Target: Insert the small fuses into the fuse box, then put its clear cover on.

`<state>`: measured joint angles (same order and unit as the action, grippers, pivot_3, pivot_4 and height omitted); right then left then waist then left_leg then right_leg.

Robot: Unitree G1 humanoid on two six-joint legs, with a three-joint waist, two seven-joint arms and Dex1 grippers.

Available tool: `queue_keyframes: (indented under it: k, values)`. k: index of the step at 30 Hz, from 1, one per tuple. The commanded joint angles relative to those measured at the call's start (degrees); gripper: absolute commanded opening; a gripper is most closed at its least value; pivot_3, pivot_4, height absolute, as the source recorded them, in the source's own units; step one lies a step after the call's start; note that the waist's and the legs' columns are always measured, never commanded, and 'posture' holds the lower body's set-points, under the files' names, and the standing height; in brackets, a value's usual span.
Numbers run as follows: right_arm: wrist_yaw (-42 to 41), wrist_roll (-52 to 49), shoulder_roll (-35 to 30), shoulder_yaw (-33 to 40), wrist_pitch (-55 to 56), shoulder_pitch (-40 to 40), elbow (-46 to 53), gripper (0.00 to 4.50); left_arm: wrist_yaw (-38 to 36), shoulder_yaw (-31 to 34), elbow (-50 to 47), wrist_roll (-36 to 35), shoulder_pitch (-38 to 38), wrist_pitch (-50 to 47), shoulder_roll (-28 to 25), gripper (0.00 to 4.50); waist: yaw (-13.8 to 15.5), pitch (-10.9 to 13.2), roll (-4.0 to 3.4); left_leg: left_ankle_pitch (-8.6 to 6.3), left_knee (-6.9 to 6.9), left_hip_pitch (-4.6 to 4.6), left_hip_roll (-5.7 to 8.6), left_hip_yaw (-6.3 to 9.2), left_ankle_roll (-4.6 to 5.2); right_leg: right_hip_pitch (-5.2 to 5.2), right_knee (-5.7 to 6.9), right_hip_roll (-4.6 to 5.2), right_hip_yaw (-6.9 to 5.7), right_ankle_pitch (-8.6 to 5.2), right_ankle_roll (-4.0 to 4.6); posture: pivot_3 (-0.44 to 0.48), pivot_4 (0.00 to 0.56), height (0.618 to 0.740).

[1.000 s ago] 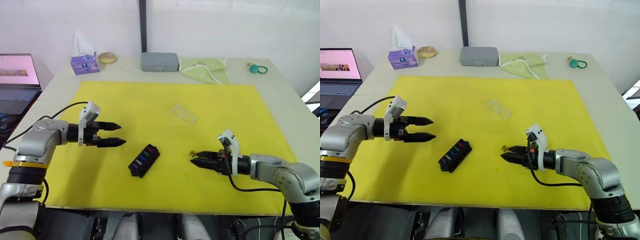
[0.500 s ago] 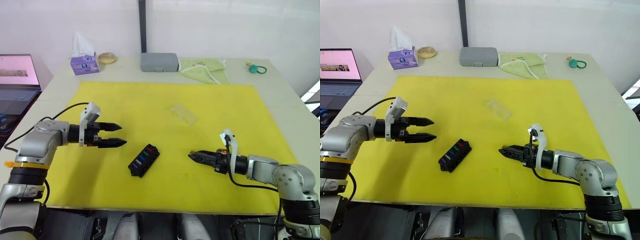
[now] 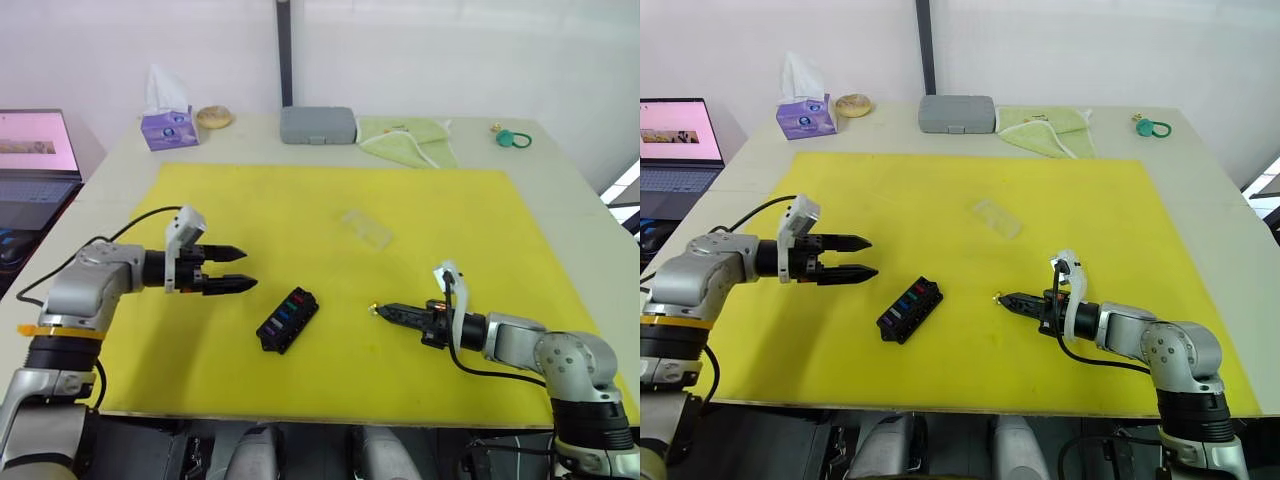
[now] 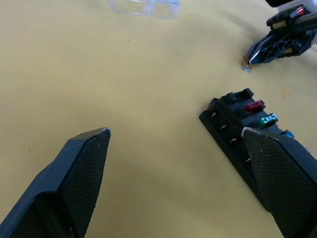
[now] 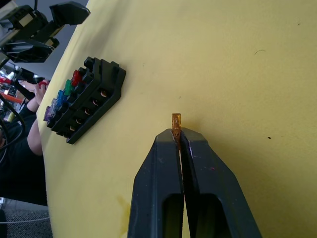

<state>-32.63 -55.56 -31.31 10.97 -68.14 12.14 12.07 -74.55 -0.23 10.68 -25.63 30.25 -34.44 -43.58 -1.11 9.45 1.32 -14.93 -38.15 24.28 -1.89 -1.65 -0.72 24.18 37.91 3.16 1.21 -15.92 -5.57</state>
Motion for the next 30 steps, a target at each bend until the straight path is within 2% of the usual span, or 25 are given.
queue_keyframes:
  k: [1,5,9,13,16,19,21,30]
  values:
    - [0.98,-0.83,-0.43,2.18,0.14,0.10,1.78,0.01,0.32,1.54,-1.78,-1.09,-0.16,0.20,-0.28,4.50,0.15,0.00,0.00,0.00,0.00,0.00,0.00,0.00,0.00,0.00,0.01,0.00,0.00,0.00,0.00,0.000,0.150,0.737]
    - [4.04,0.02,-1.69,2.63,3.41,7.11,10.42,0.01,-0.70,2.18,-1.48,-1.58,2.15,0.06,-1.42,4.50,0.08,0.02,-0.04,0.00,-0.05,0.03,0.02,-0.04,0.00,0.06,0.07,0.05,0.04,0.00,0.00,0.000,0.150,0.737]
    - [8.76,-5.94,1.06,1.51,-0.11,16.72,13.33,0.01,-1.65,2.46,-1.44,-2.05,5.09,0.30,-2.03,4.50,0.04,0.02,-0.03,0.00,-0.05,0.04,0.01,0.01,0.00,0.15,0.15,-0.02,0.03,0.00,0.01,0.000,0.150,0.737]
    - [13.11,-0.70,-1.88,-11.64,-8.51,27.77,17.52,0.01,-4.27,1.09,-4.57,-1.95,5.99,1.04,-3.73,4.50,0.08,0.04,-0.06,0.00,0.00,0.08,-0.02,-0.01,0.00,0.20,0.13,-0.03,0.05,-0.01,0.02,0.000,0.150,0.737]
    - [15.66,2.54,-1.14,-19.29,-10.99,31.69,21.38,0.01,-5.11,0.17,-5.59,-0.40,6.48,2.83,-4.42,4.50,0.28,0.03,-0.06,0.00,-0.02,0.15,0.00,-0.02,0.00,0.28,0.14,0.01,0.05,-0.01,0.02,0.000,0.150,0.737]
    - [19.83,6.06,1.58,-25.19,-14.62,34.65,23.42,0.01,-6.12,-1.11,-6.59,1.15,5.59,4.66,-5.88,4.50,0.25,0.03,-0.06,0.00,-0.03,0.17,0.03,-0.03,0.00,0.27,0.12,0.05,0.06,-0.01,0.02,0.000,0.150,0.737]
    - [21.39,7.08,3.63,-26.33,-17.23,35.44,23.82,0.01,-6.77,-1.69,-7.29,1.70,4.30,5.30,-6.79,4.50,0.22,0.03,-0.06,0.00,-0.03,0.17,0.02,-0.03,-0.01,0.28,0.13,0.05,0.05,-0.01,0.02,0.000,0.150,0.737]
    - [29.61,9.18,13.61,-23.02,-24.36,32.86,23.00,0.01,-5.59,-1.64,-7.67,2.88,0.08,6.54,-7.22,4.50,0.11,0.03,-0.06,0.00,-0.03,0.17,0.01,-0.02,-0.01,0.28,0.16,0.04,0.04,-0.01,0.02,0.000,0.150,0.737]
